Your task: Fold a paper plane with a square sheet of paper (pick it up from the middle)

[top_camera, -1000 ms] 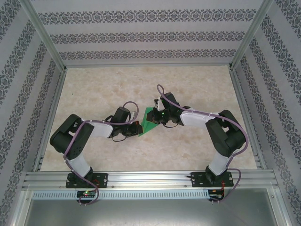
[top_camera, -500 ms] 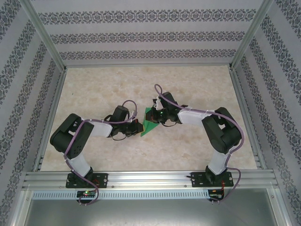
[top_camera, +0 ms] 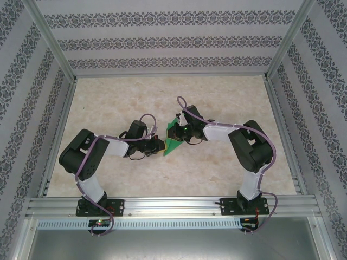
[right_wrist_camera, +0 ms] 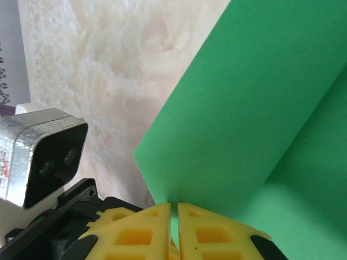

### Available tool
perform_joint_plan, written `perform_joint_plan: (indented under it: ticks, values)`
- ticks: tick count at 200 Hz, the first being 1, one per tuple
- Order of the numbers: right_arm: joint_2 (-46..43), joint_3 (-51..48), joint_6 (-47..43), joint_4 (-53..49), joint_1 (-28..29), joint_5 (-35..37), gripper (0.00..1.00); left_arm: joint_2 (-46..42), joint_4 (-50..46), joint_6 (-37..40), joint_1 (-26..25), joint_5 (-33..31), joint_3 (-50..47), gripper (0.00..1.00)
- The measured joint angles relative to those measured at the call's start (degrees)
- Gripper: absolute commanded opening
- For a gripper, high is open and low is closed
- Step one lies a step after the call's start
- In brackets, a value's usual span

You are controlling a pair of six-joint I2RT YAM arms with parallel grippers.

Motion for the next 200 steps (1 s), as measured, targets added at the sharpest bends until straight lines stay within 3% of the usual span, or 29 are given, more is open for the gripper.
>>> perform_joint_plan:
  ticks: [84,110,125,147,200]
  values:
    - [0.0,0.0,0.0,0.5,0.0,-0.2,0.13,2.6,1.1,-1.3,1.1,3.0,0.2,0.05]
    - [0.0,0.0,0.0,0.5,0.0,-0.2,0.13,2.6,1.0,-1.2,1.1,3.1,0.3,0.11]
    - [0.3,0.1,0.0,0.5,0.0,-0.2,0.13,2.4,0.5,-0.6,1.1,2.6,0.4,0.24]
    - [1.1,0.4,0.0,0.5,0.0,-0.1,0.13,0.6,-1.9,1.6,1.2,1.4,0.9,0.3]
    - [1.3,0.4,0.2,0.5,0.0,0.0,0.13,-0.6,-5.9,5.6,1.4,-0.1,1.6,0.33]
